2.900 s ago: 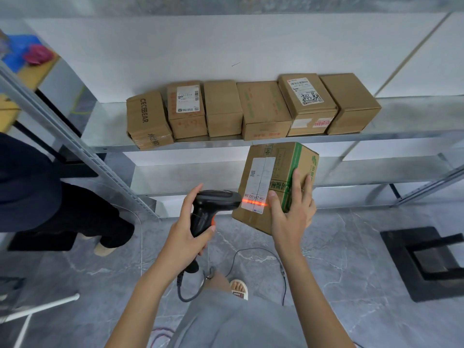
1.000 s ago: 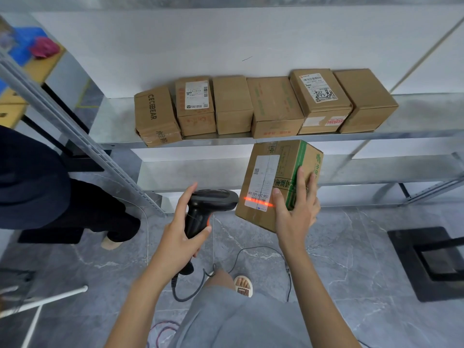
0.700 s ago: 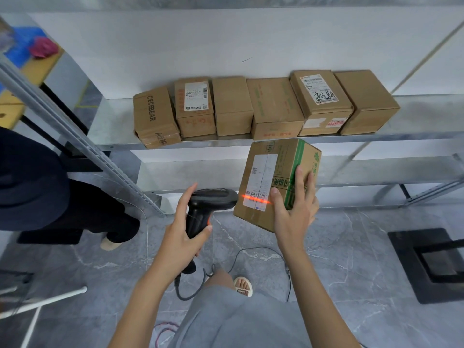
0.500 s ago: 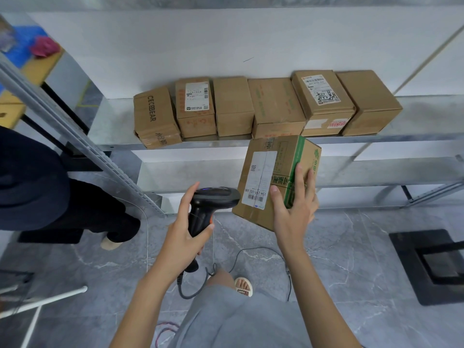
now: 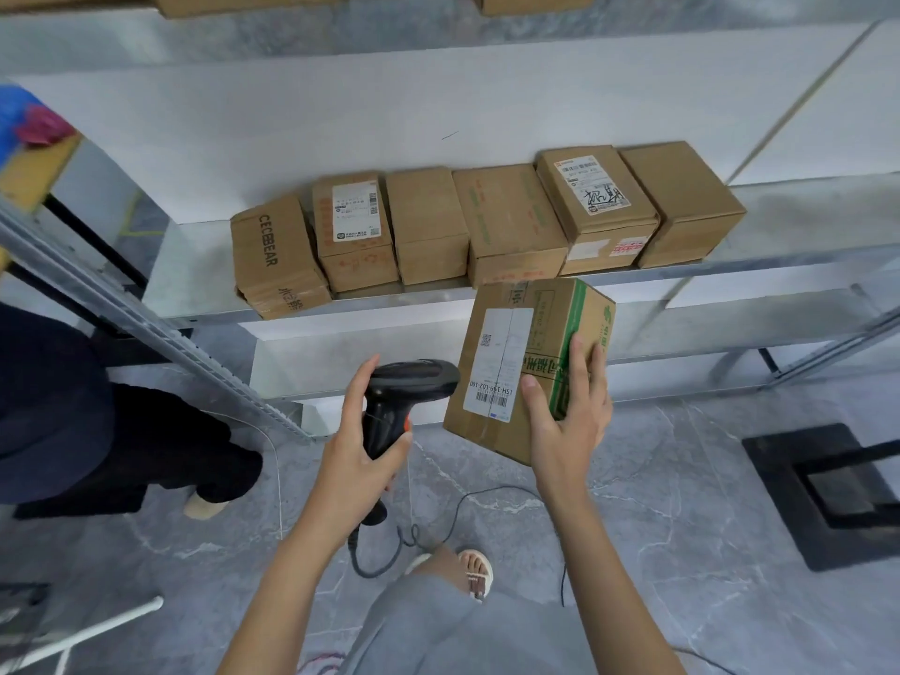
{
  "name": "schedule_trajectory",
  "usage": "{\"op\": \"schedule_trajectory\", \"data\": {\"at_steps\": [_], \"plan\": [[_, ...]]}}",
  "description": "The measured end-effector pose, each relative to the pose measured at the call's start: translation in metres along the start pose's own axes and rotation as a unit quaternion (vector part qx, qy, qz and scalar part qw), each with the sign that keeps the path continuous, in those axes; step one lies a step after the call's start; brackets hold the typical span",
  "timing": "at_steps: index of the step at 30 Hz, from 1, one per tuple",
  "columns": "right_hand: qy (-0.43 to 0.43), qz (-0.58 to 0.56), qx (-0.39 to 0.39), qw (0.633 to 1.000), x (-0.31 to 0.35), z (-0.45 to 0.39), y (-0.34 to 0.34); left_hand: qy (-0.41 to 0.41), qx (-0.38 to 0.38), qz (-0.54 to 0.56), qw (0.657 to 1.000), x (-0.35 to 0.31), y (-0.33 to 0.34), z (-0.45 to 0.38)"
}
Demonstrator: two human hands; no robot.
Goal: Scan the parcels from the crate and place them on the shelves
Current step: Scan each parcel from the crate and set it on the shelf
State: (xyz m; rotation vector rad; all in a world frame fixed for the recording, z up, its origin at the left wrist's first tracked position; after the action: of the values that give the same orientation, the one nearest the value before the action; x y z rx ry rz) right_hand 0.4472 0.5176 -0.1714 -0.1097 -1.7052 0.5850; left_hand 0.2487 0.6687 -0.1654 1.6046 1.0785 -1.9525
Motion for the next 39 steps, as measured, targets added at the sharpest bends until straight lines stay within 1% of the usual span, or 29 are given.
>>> {"op": "schedule_trajectory", "data": {"at_steps": [3, 7, 11, 14, 18, 25, 28, 33, 39], "plan": [[0.017, -0.001, -0.014, 1.000, 0.002, 0.002, -0.006, 0.008, 0.014, 0.001, 1.000, -0.004, 0.002, -0.019], [0.043, -0.009, -0.036, 0.998, 0.004, 0.006, -0.018, 0.022, 0.052, 0.011, 0.998, -0.014, 0.012, -0.049], [0.084, -0.010, -0.057, 0.995, -0.008, 0.016, -0.036, 0.045, 0.081, 0.003, 0.996, -0.022, 0.036, -0.069], [0.133, -0.032, -0.096, 0.986, -0.023, 0.028, -0.055, 0.054, 0.130, -0.001, 0.990, -0.027, 0.067, -0.079], [0.177, -0.074, -0.154, 0.969, -0.046, 0.039, -0.091, 0.088, 0.188, -0.003, 0.978, -0.049, 0.122, -0.080], [0.199, -0.099, -0.261, 0.939, -0.090, 0.033, -0.179, 0.131, 0.282, 0.001, 0.951, -0.099, 0.247, -0.072], [0.198, -0.109, -0.296, 0.928, -0.111, 0.021, -0.229, 0.150, 0.302, 0.004, 0.941, -0.121, 0.307, -0.061], [0.200, -0.090, -0.340, 0.915, -0.142, 0.003, -0.315, 0.167, 0.326, 0.021, 0.930, -0.151, 0.406, -0.039], [0.207, -0.098, -0.374, 0.899, -0.172, -0.018, -0.393, 0.193, 0.345, 0.024, 0.918, -0.193, 0.494, -0.023]]}}
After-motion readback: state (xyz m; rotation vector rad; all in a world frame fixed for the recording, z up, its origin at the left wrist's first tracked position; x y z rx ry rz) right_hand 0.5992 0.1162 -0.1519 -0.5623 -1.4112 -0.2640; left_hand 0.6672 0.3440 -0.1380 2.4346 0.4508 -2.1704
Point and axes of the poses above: each hand's wrist, its own z-axis away from the middle knuckle, its own y-axis out of the palm, x = y × z, the point moved 7 cm from there along -z, towards the middle knuckle, and after that the axes turned 1 degree about -x, right-handed, at the moved point
